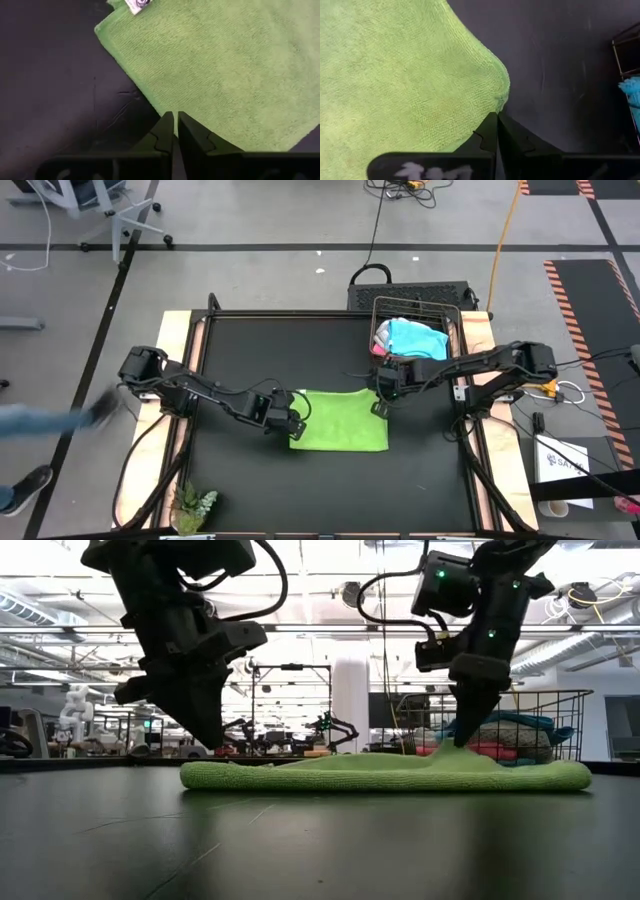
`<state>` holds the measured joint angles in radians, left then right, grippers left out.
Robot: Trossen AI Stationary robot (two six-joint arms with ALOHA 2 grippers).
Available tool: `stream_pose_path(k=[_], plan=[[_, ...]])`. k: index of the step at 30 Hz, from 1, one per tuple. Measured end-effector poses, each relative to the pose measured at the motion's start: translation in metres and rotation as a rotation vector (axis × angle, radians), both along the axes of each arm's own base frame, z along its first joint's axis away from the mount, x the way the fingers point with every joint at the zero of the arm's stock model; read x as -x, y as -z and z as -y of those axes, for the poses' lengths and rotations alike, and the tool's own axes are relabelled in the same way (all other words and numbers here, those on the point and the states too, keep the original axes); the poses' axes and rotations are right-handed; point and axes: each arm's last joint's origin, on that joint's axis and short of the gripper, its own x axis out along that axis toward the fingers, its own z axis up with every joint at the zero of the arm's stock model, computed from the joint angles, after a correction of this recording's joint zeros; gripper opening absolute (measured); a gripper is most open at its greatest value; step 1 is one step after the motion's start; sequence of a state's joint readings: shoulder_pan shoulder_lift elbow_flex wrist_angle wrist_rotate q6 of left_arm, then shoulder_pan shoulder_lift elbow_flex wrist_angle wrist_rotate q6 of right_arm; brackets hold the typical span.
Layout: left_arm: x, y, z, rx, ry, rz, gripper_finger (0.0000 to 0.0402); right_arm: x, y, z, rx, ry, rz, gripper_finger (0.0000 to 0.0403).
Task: Fold microfiber towels
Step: Fold the green towel
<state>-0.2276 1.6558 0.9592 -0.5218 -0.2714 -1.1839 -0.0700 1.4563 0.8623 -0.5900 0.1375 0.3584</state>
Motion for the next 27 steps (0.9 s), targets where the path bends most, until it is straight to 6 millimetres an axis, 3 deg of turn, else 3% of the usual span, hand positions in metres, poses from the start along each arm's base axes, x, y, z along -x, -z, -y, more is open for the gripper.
stream_pose_path(k=[7,19,27], plan=[[0.0,0.0,0.0,0.001,-0.001,0.002,0.0026,0.003,0.001,0.0,-0.005,-0.011,-0.032,0.001],[0.0,0.0,0.0,0.01,-0.003,0.002,0.0026,0.005,0.0,-0.001,-0.041,0.002,-0.041,0.007],[-0.006,0.002,-0.001,-0.029,-0.026,0.051,0.0026,-0.009,-0.011,-0.024,-0.16,-0.05,0.12,0.0006]])
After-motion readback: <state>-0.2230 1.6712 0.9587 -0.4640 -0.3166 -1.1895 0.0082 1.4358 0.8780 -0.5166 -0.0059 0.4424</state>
